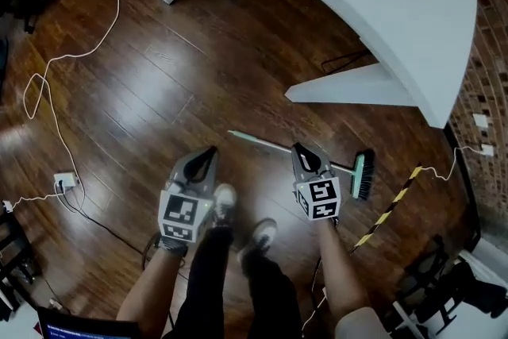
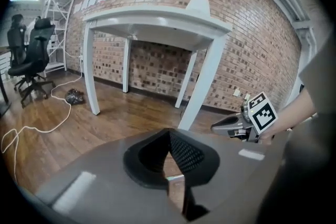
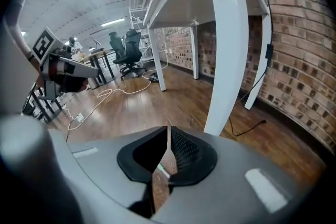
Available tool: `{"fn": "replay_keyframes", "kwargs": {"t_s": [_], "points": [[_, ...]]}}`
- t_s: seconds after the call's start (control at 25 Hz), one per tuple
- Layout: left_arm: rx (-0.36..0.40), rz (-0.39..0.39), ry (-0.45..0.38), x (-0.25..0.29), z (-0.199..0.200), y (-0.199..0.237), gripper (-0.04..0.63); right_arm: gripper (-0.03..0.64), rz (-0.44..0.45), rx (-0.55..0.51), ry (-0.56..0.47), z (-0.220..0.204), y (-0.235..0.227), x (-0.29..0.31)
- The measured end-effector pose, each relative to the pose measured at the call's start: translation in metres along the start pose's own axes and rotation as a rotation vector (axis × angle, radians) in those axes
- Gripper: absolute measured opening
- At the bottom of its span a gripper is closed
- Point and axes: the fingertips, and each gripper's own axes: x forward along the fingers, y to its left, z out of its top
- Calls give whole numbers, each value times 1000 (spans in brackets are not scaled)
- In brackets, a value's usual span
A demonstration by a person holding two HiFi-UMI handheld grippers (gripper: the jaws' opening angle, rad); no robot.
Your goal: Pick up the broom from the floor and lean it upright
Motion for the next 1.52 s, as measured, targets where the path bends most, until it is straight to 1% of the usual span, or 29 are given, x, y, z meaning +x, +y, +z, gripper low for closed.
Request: {"fn": "replay_keyframes", "kwargs": {"t_s": [0.12, 0.2, 0.36, 0.48, 0.56, 0.68, 0.88, 1.0, 1.08, 1.16, 1.2, 1.24, 1.28, 1.36, 1.52], "points": [[-13, -5, 30, 23, -41, 6, 0, 40, 19, 16, 19, -33, 0, 35], [-27, -7, 50, 35, -68, 7, 0, 47, 32, 20, 50, -60, -1, 57], [-30, -24, 76, 62, -113, 8, 0, 51, 39, -29, 146, -119, -8, 104], [-21, -38, 91, 75, -142, 7, 0, 73, 77, -51, 227, -165, -10, 137], [-3, -55, 102, 80, -159, 2, 0, 83, 96, -93, 289, -196, -11, 155], [16, -77, 118, 85, -182, -1, 0, 83, 101, -186, 401, -236, -15, 179], [2, -65, 129, 94, -208, 5, 0, 100, 137, -310, 546, -289, -17, 208], [-3, -70, 138, 94, -220, 0, 0, 109, 173, -443, 615, -307, -17, 212], [-4, -78, 147, 92, -226, -3, 0, 112, 193, -542, 635, -312, -16, 213], [-5, -82, 154, 91, -230, -5, 0, 112, 222, -618, 654, -316, -12, 214], [-4, -83, 157, 91, -231, -5, 0, 118, 238, -638, 667, -319, -10, 215], [-2, -84, 159, 91, -232, -5, 0, 138, 251, -646, 680, -321, -9, 217], [2, -85, 160, 91, -232, -5, 0, 143, 257, -647, 688, -322, -9, 219], [7, -85, 161, 92, -232, -5, 0, 112, 248, -646, 689, -321, -11, 224], [15, -87, 185, 92, -241, -6, 0, 112, 238, -640, 702, -322, -11, 226]]}}
